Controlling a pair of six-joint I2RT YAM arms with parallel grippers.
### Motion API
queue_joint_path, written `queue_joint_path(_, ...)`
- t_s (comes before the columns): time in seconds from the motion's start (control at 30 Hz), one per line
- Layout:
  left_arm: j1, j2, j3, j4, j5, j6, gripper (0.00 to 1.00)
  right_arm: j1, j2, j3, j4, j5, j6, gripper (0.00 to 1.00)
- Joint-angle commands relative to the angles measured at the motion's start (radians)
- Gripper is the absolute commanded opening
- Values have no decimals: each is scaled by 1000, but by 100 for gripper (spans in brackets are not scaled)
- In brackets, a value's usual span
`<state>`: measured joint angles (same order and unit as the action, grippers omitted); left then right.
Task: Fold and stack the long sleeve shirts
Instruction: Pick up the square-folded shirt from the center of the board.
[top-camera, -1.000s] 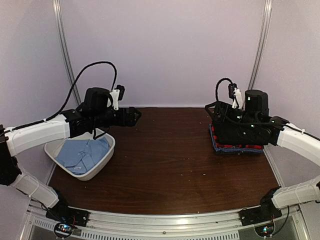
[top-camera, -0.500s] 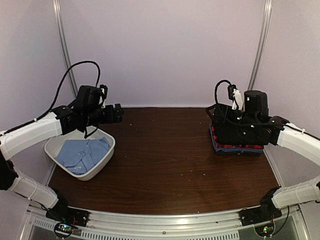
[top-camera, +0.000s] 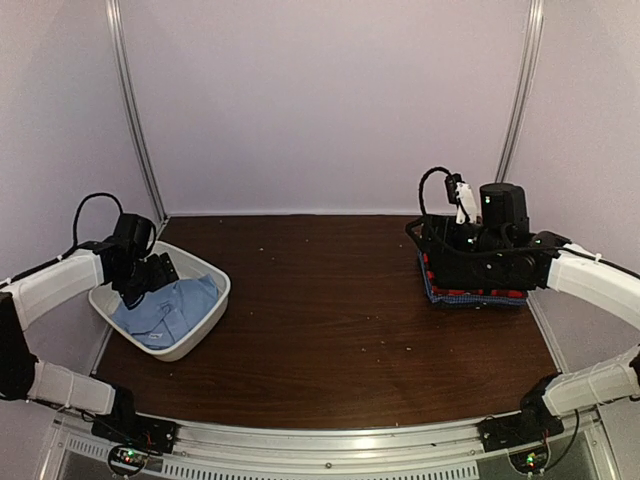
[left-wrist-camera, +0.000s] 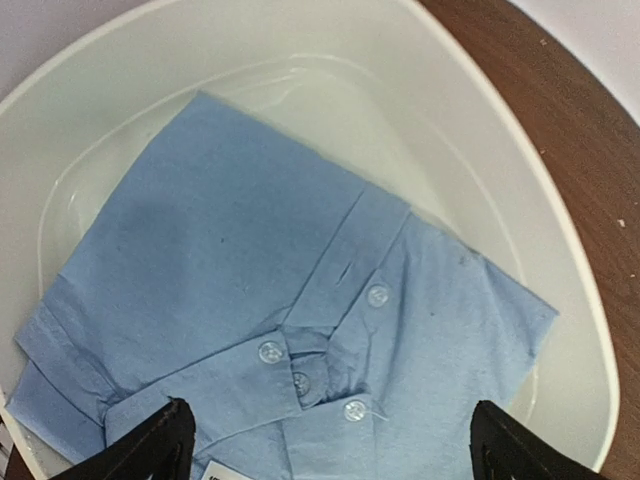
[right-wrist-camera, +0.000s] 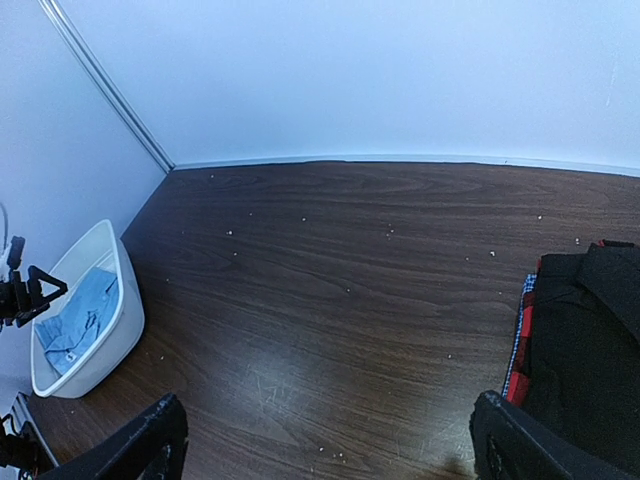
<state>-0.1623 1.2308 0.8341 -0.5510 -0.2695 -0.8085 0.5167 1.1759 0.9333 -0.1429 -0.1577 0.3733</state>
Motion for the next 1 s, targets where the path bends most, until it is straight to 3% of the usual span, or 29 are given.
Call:
queue_joint_path(0.0, 60, 89, -41, 49, 103, -13, 98, 2, 1, 19, 43, -20, -6, 100)
queue_joint_path(0.23, 74, 239, -70, 139, 148, -18, 93, 2, -14, -7, 54, -17, 1, 100)
queue_joint_path(0.37, 74, 314, -78, 161, 138, -24, 83, 2, -21, -10, 50, -10, -2, 100)
queue_joint_path(0.47, 73, 341, -89, 175, 121, -37, 66, 1, -28, -16, 53, -5, -1, 100)
queue_joint_path(0.77, 72, 259, -54, 146, 90, -2, 0, 2, -32, -16, 53, -10, 3, 100)
queue_joint_path(0.97, 53, 105, 30, 95, 82, 61, 0, 2, -22, -4, 56, -15, 0, 100)
